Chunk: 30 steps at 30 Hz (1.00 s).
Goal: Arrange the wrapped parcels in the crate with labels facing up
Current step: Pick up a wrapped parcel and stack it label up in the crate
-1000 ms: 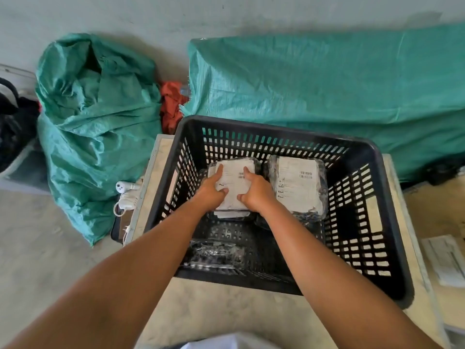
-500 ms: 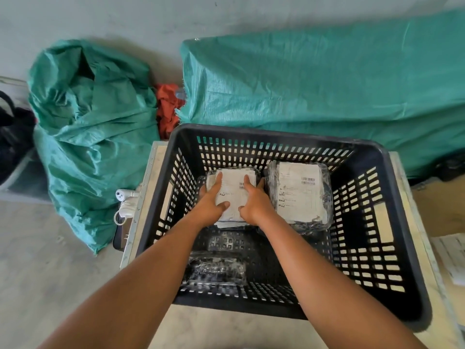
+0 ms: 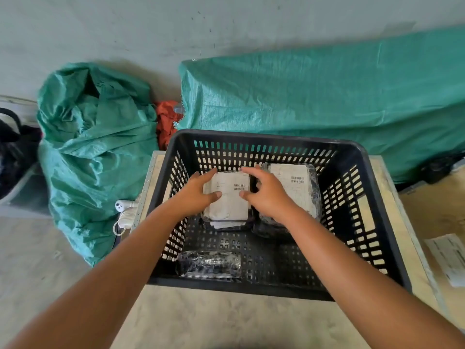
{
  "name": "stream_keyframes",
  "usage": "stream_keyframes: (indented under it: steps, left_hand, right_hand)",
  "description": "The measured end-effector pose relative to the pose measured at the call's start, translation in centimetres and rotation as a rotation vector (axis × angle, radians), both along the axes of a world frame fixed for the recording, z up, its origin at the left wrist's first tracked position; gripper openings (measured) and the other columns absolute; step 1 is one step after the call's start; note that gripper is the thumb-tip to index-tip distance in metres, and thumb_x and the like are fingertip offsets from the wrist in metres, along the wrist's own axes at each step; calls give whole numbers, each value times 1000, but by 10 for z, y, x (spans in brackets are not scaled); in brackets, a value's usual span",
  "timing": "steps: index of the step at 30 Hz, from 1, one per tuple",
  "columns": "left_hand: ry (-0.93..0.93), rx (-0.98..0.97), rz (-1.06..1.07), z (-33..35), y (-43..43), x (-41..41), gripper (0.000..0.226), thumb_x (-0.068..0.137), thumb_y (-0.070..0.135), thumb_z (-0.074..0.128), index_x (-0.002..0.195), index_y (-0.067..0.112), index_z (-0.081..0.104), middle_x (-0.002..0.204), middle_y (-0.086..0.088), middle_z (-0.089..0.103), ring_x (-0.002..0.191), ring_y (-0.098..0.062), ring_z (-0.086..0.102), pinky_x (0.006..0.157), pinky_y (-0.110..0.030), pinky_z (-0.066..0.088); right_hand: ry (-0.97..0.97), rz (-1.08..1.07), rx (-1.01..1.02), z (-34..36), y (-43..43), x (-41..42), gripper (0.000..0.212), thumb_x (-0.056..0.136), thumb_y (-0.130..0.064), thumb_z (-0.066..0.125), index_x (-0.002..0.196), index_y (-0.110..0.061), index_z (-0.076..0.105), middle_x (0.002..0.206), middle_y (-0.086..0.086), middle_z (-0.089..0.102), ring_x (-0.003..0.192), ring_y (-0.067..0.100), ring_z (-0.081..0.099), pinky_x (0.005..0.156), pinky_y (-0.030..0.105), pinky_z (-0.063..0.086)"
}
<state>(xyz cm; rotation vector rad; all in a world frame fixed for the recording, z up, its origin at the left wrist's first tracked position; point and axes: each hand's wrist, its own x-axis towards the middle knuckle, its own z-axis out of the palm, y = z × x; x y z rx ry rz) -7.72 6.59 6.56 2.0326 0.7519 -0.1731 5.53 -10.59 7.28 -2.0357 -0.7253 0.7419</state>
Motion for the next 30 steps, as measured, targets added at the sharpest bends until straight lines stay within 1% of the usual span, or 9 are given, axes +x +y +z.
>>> stream_keyframes:
  steps: [3, 7, 10, 12, 15, 18, 23, 27, 30]
  left_hand:
    - [-75, -107, -45, 27, -9, -28, 66, 96, 29, 68, 154, 35, 38, 143, 13, 48, 137, -18, 45, 96, -20, 43]
    - [-10, -201, -147, 35, -25, -66, 65, 92, 26, 73, 149, 37, 45, 146, 13, 50, 128, -14, 54, 101, -34, 51]
    - [73, -145, -267, 27, -32, -83, 67, 89, 18, 78, 148, 33, 50, 138, 17, 54, 117, -3, 58, 84, -8, 50]
    - [116, -34, -378, 21, -35, -87, 65, 87, 18, 79, 146, 32, 53, 136, 18, 57, 117, 1, 57, 83, 0, 41]
    - [199, 58, -471, 14, -38, -92, 62, 88, 21, 78, 145, 29, 55, 142, 15, 57, 123, -3, 56, 101, -15, 42]
    - [276, 99, -495, 12, -37, -93, 58, 88, 25, 78, 142, 26, 58, 142, 4, 62, 121, -11, 61, 106, -31, 45]
    - [354, 140, -522, 10, -37, -89, 62, 84, 27, 81, 142, 27, 58, 139, 5, 64, 120, -13, 61, 107, -33, 44]
    - [353, 233, -518, 7, -35, -80, 77, 81, 19, 83, 149, 27, 48, 154, 6, 48, 136, -17, 50, 115, -32, 35]
    - [382, 303, -492, 3, -34, -72, 84, 80, 15, 83, 151, 35, 43, 150, 1, 54, 124, -18, 58, 97, -23, 41]
  right_hand:
    - [116, 2, 63, 8, -20, -4, 56, 88, -15, 80, 138, -32, 60, 156, -3, 46, 137, 26, 50, 95, 25, 44]
    - [221, 133, 35, 2, -40, -22, 47, 85, -14, 83, 116, -43, 64, 144, -7, 57, 126, 16, 60, 95, 24, 51]
    - [312, 326, -53, -2, -46, -32, 46, 78, -11, 88, 103, -44, 68, 131, -10, 62, 120, 13, 65, 91, 22, 56]
    - [344, 435, -124, -7, -47, -39, 44, 75, -11, 91, 100, -41, 72, 137, -6, 62, 123, 17, 63, 100, 33, 55]
    - [291, 568, -208, -16, -47, -51, 43, 71, -16, 94, 102, -38, 75, 129, -7, 68, 118, 19, 66, 103, 46, 53]
    - [236, 663, -255, -22, -48, -59, 40, 72, -15, 93, 101, -38, 77, 113, -17, 70, 112, 15, 67, 102, 44, 53]
    - [182, 647, -187, -29, -48, -60, 36, 73, -16, 92, 102, -32, 78, 120, -8, 71, 117, 12, 64, 105, 38, 48]
    - [192, 540, -135, -38, -51, -52, 33, 84, -18, 84, 112, -36, 78, 125, -8, 70, 119, 12, 62, 110, 39, 45]
    - [195, 517, -111, -42, -51, -48, 44, 79, -19, 88, 118, -36, 76, 132, -10, 67, 128, 11, 57, 111, 33, 41]
